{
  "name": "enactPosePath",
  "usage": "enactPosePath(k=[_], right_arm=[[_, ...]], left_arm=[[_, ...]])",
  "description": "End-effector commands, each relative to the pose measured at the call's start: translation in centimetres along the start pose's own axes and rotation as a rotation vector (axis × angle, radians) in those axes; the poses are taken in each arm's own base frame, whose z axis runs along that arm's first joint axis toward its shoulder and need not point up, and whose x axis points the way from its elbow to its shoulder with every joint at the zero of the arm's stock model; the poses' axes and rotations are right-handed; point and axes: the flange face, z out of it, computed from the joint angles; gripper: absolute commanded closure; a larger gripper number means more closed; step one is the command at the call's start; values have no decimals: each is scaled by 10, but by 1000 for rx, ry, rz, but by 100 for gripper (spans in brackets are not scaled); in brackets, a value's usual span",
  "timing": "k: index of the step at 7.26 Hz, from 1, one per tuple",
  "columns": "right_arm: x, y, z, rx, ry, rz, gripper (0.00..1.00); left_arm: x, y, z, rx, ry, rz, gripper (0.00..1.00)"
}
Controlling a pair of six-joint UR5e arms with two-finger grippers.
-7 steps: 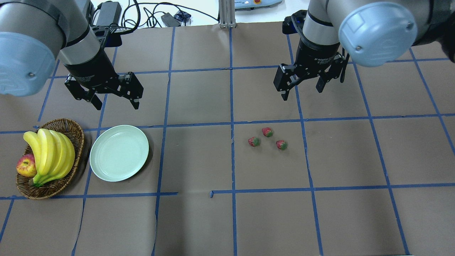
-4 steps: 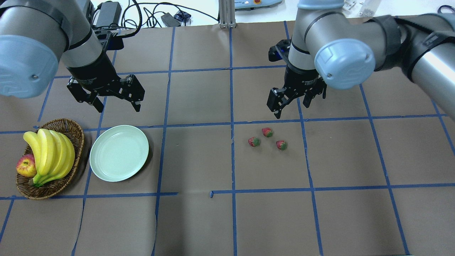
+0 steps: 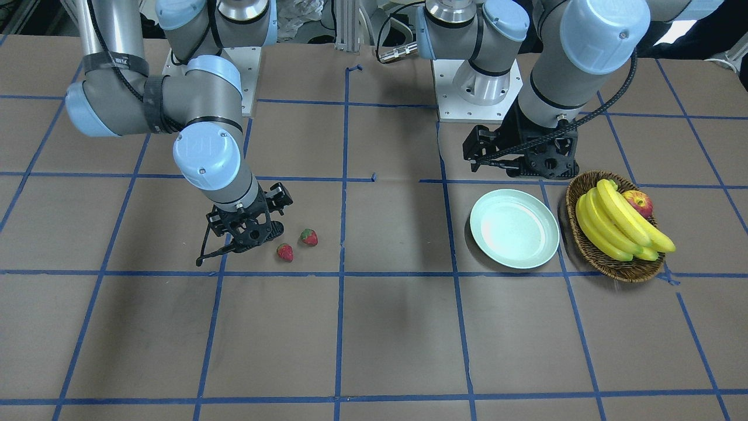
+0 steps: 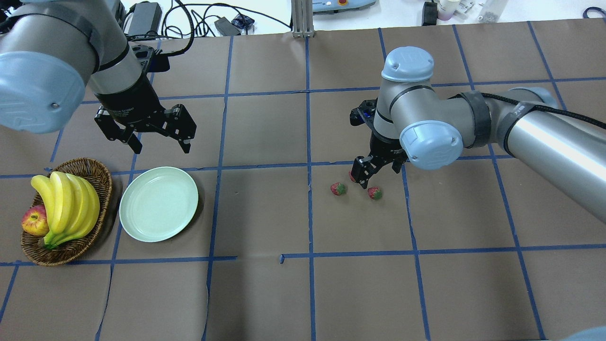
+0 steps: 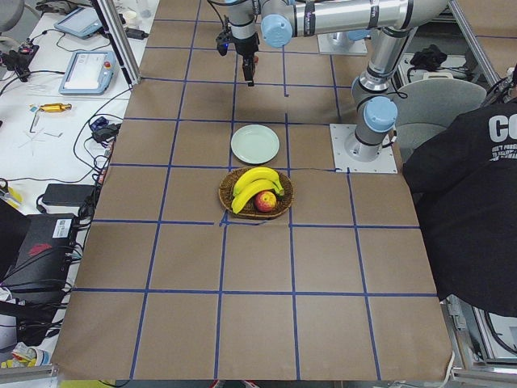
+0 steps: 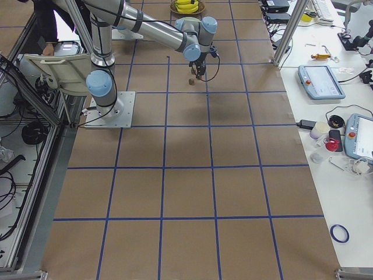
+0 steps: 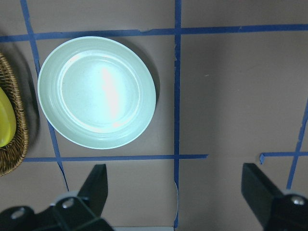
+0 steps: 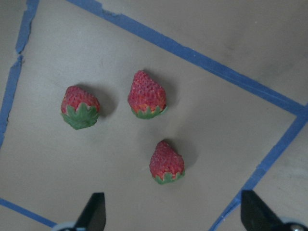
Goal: Collect all strawberries into plate
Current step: 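Lower the right gripper onto a strawberry and close on it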
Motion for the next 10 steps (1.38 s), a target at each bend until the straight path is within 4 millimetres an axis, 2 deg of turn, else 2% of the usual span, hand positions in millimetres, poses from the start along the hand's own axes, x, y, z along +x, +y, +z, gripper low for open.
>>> enactPosePath(k=[1, 2, 3, 5, 6, 7, 8, 9, 10], right_arm=[[4, -7, 26, -29, -11, -27, 0], [5, -11, 32, -27, -10, -37, 2], [6, -12, 38, -37, -14, -39, 9], [7, -15, 50, -59, -21, -38, 32], [8, -15, 51, -61, -22, -39, 58], [8, -15, 51, -62, -18, -59, 100], [9, -14, 45, -55, -4, -60, 100], [12, -15, 29, -40, 30, -55, 100], [13, -13, 1, -6, 74, -54, 100]], left_arm=[[1, 0, 3, -5, 0, 2, 0], [1, 0, 3, -5, 0, 2, 0], [1, 0, 3, -5, 0, 2, 0], [0, 0, 3, -5, 0, 1, 0], [1, 0, 3, -5, 0, 2, 0], [1, 0, 3, -5, -2, 2, 0], [1, 0, 3, -4, -2, 2, 0], [1, 0, 3, -4, -2, 2, 0], [1, 0, 3, -4, -2, 2, 0]])
